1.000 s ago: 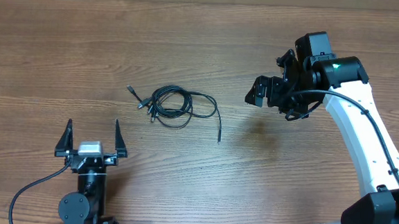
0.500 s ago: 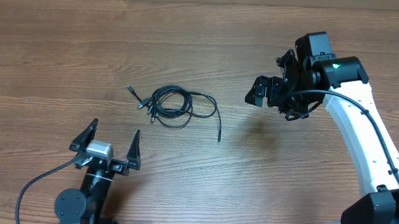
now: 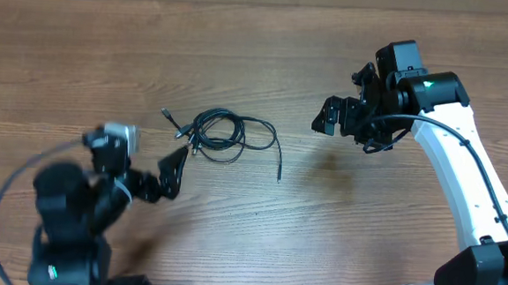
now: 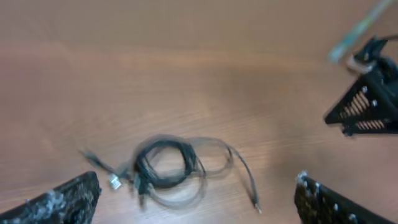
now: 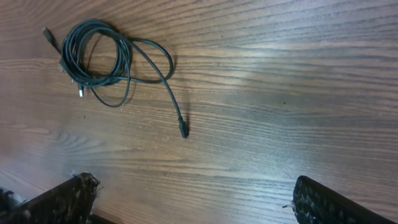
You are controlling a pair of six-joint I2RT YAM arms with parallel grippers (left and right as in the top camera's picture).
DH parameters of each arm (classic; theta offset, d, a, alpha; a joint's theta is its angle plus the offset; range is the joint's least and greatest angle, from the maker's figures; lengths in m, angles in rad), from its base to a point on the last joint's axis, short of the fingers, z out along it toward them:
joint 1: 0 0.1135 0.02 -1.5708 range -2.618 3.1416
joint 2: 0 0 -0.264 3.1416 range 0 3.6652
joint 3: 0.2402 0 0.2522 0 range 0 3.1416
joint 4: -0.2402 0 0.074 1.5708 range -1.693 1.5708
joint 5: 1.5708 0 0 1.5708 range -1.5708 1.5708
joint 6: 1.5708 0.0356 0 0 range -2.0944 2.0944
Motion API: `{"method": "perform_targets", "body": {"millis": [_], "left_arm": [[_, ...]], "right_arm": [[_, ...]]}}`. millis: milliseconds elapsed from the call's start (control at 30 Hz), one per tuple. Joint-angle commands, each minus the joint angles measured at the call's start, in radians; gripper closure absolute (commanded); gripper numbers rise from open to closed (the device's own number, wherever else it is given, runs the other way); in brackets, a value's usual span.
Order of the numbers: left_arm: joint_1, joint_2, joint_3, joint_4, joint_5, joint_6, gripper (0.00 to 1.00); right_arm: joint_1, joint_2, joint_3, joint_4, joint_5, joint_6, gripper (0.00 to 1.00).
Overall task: Untangle cables
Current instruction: 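Move the left gripper forward over the black cable bundle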
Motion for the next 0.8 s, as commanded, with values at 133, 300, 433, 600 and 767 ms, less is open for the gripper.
{"method": "perform_targets", "body": {"millis": [133, 300, 433, 600, 767], "left_arm": [[0.000, 0.406, 0.280, -0.229, 0.254, -0.018, 0.01], [0.000, 0.531, 0.282, -0.233, 0.369, -0.141, 0.00], [0.000, 0.605, 0.282, -0.234, 0.402, -0.150, 0.78], [-0.002, 0.666, 0.282, -0.234, 0.449, -0.198, 0.96], [-0.023, 0.713, 0.281, -0.244, 0.439, -0.197, 0.95]], "right_arm": [[0.003, -0.001, 0.027, 0.003, -0.008, -0.003, 0.00], [0.003, -0.001, 0.027, 0.003, -0.008, -0.003, 0.00], [0.003, -0.001, 0.027, 0.003, -0.008, -0.003, 0.00], [0.003, -0.001, 0.027, 0.003, -0.008, -0.003, 0.00], [0.003, -0.001, 0.027, 0.003, -0.008, -0.003, 0.00]]}}
